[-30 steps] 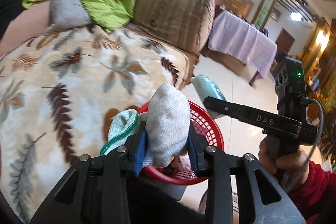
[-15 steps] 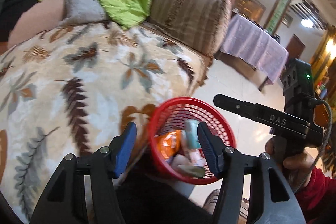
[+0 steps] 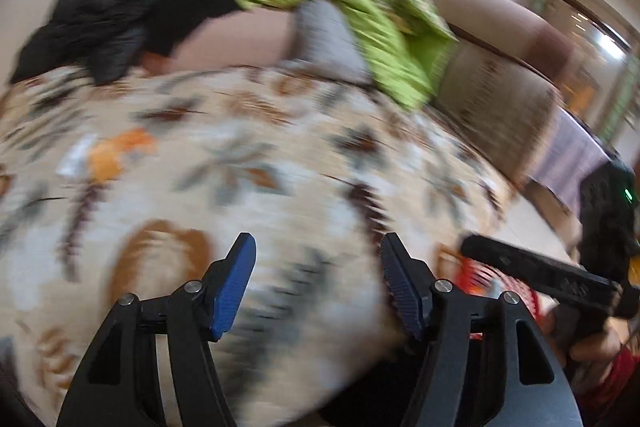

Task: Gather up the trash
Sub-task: 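Return the left tool to the bed and grasp the white bottle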

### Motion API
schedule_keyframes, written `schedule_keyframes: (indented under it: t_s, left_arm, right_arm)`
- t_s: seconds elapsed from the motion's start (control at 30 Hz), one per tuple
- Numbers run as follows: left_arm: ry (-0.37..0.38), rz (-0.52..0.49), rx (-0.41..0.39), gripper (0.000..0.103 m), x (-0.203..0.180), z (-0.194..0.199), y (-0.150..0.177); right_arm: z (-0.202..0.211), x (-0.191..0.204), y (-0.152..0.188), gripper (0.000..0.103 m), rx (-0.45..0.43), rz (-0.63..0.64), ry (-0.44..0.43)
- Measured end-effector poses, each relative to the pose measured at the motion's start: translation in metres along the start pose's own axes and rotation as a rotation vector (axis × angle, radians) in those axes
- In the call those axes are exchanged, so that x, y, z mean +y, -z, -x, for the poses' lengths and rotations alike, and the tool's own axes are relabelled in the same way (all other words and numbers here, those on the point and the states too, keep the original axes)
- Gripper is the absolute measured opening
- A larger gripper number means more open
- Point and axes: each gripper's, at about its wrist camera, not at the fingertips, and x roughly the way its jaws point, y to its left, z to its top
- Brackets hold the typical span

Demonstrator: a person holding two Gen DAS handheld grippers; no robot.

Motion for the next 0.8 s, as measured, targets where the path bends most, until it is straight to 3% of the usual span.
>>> schedule_keyframes:
  t_s: [0.13,0.4,0.6,0.8]
  left_arm:
    - [-0.143,0.082,-0.036,0.064,0.073,0.012,-0.016]
    - [-0.303,0.221,0.01,0.06,0.2,-0.022,-0.053]
    - [-0.389,0.251,0.095,0.043,0.26,-0.084,-0.075]
    - [-0.42,0.283,0.176,0.037,0.292,-0.132,-0.071]
  right_arm:
    - [-0.033,0.034,-0.008,0.056,0.054,0.05,-0.056]
    - [-0.073,0.072,-0.018,0.056,0.101,0.122,-0.11]
    - [-0.1,0.069,-0.019,0.056,0.153,0.12,-0.101]
    - [-0.113,0.061,-0.027,0.056,0.169,0.118,-0.083]
